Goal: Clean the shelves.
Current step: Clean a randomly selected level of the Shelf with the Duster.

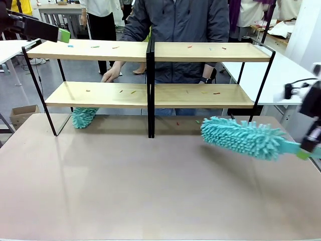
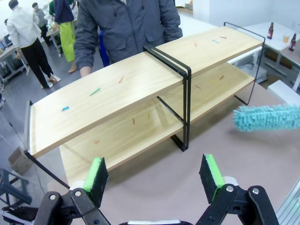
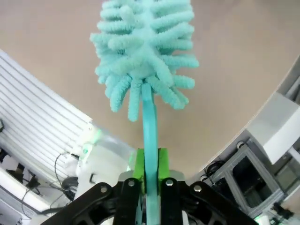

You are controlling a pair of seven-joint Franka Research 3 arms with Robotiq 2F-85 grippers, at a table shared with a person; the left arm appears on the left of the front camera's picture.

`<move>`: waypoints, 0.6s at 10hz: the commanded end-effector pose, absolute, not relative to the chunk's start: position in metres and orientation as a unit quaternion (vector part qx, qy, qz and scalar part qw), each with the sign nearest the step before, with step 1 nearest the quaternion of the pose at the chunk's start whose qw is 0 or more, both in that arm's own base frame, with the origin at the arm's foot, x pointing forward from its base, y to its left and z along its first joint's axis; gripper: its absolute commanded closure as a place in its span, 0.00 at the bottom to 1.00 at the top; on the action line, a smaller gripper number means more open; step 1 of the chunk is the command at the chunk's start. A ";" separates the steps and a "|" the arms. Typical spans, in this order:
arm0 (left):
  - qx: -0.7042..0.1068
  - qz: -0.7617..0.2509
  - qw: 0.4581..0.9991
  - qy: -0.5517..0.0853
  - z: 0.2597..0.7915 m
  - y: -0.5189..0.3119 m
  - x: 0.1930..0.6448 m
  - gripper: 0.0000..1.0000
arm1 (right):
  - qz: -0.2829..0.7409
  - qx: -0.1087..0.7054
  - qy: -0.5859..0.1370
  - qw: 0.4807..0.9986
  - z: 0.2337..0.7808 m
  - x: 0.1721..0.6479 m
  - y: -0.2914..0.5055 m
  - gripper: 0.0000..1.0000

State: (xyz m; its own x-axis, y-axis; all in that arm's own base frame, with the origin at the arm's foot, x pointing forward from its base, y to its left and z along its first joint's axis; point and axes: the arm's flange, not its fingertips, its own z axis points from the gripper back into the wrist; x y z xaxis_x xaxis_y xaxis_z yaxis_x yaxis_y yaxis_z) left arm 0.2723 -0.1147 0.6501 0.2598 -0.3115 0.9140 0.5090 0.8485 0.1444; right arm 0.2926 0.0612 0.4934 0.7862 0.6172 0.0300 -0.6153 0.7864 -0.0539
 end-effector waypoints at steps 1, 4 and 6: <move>-0.092 -0.259 0.788 -0.551 0.649 -0.114 0.272 0.00 | 0.305 -0.003 -0.049 0.951 0.450 0.332 0.096 0.88; -0.092 -0.259 0.788 -0.551 0.649 -0.114 0.272 0.00 | 0.304 0.043 -0.080 0.948 0.411 0.376 0.123 0.88; -0.092 -0.259 0.788 -0.551 0.649 -0.114 0.272 0.00 | 0.310 0.095 -0.092 0.942 0.392 0.398 0.126 0.88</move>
State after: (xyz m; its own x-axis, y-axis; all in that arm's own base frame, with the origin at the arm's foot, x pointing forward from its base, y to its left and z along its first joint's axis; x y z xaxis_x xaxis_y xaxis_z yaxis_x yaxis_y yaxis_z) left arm 0.2723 -0.1147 0.6502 0.2597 -0.3115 0.9141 0.5091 0.8485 0.1446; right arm 0.3846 0.1244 0.3919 0.8153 0.5509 0.1781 -0.5665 0.8226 0.0487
